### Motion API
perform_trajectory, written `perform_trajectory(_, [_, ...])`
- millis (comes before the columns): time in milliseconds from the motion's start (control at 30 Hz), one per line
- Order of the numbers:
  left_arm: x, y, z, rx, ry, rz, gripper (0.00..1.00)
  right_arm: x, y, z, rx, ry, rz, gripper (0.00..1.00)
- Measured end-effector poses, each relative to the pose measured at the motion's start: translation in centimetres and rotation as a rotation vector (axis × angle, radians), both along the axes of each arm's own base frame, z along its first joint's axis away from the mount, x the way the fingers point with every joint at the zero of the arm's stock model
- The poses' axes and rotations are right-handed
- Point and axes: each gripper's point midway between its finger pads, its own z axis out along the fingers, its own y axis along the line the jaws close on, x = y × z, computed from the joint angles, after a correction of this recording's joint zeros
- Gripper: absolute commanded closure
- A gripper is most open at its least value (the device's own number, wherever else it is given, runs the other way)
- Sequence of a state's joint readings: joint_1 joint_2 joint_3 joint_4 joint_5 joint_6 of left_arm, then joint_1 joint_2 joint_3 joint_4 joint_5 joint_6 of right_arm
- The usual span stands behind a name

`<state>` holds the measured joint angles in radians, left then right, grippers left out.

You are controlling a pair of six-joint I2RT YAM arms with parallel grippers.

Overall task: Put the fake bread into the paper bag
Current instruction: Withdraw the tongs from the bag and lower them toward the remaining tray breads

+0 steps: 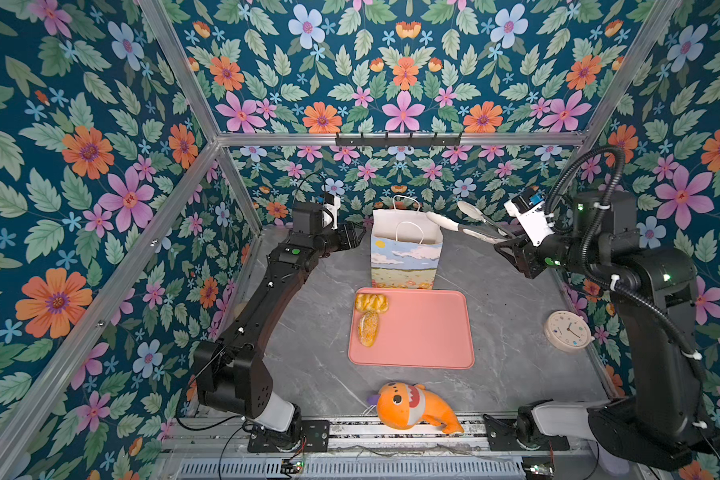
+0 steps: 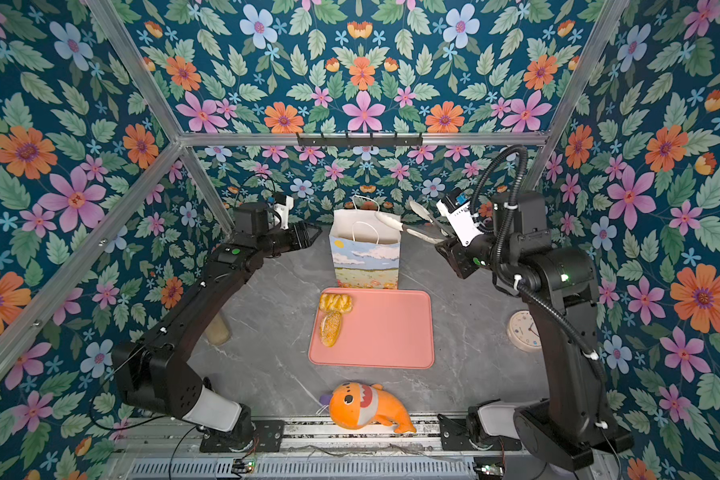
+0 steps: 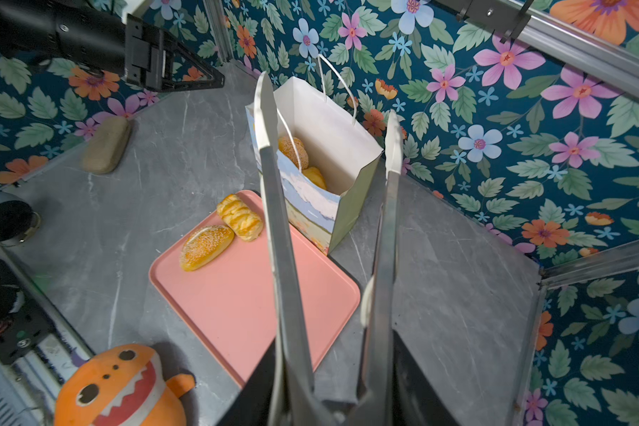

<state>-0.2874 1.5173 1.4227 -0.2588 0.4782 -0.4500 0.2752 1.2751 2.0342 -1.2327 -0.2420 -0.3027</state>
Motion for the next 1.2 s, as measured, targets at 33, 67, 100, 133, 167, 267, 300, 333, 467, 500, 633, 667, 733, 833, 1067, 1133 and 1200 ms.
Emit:
perform_trajectory(33, [-0.2,0.0,-0.2,-0.004,0.009,0.002,0.4,-0.5,0.1,-0.1,0.016,0.003,0.001,0.59])
perform_trajectory(67, [-0.4,0.1,-0.4,-0.007,0.019,0.005,0.4,-1.1,0.2,-0.4,0.029,0.012,0.001,0.59])
perform_trajectory(100, [-0.6,0.1,-0.6,-0.007,0.022,0.004,0.41,-1.7,0.4,-0.8,0.038,0.022,0.008,0.6])
perform_trajectory(133, [-0.8,0.2,-0.7,-0.006,0.025,0.003,0.41,-2.2,0.6,-1.3,0.041,0.031,0.02,0.6])
perform_trajectory(167, [-1.1,0.2,-1.0,-0.005,0.03,0.003,0.41,-2.7,1.0,-1.8,0.047,0.046,0.03,0.6])
perform_trajectory(267, [-1.9,0.6,-2.0,0.0,0.048,0.009,0.41,-4.2,2.0,-3.8,0.052,0.091,0.067,0.61])
perform_trajectory(300, [-2.3,0.8,-2.5,0.003,0.056,0.013,0.41,-4.6,2.3,-4.4,0.053,0.106,0.074,0.61])
perform_trajectory(333, [-2.7,0.9,-2.9,0.006,0.062,0.016,0.41,-5.0,2.7,-5.1,0.053,0.121,0.086,0.62])
perform_trajectory(467, [-4.0,1.8,-5.0,0.023,0.088,0.046,0.41,-6.9,5.1,-9.1,0.028,0.19,0.155,0.62])
perform_trajectory(500, [-4.4,2.0,-5.5,0.026,0.096,0.052,0.41,-7.2,5.7,-10.0,0.021,0.207,0.17,0.62])
perform_trajectory(633, [-5.4,2.6,-7.4,0.032,0.122,0.072,0.41,-8.2,8.3,-13.3,-0.016,0.258,0.206,0.62])
perform_trajectory(667, [-5.6,2.7,-7.8,0.035,0.128,0.072,0.41,-8.5,9.0,-14.0,-0.025,0.269,0.213,0.63])
perform_trajectory(733, [-5.9,2.9,-8.6,0.041,0.135,0.081,0.41,-8.7,10.2,-15.3,-0.039,0.29,0.213,0.64])
perform_trajectory(833, [-6.3,3.2,-9.5,0.048,0.148,0.091,0.41,-8.8,11.7,-16.9,-0.05,0.322,0.192,0.64])
perform_trajectory(1067, [-6.9,3.6,-10.6,0.055,0.152,0.101,0.41,-7.8,13.7,-20.2,-0.053,0.42,0.06,0.7])
perform_trajectory(1133, [-7.0,3.7,-10.8,0.058,0.153,0.104,0.41,-7.6,14.1,-20.9,-0.048,0.44,0.021,0.7])
perform_trajectory(1200, [-7.1,3.7,-11.1,0.061,0.155,0.103,0.41,-7.6,14.6,-21.3,-0.028,0.462,0.001,0.68])
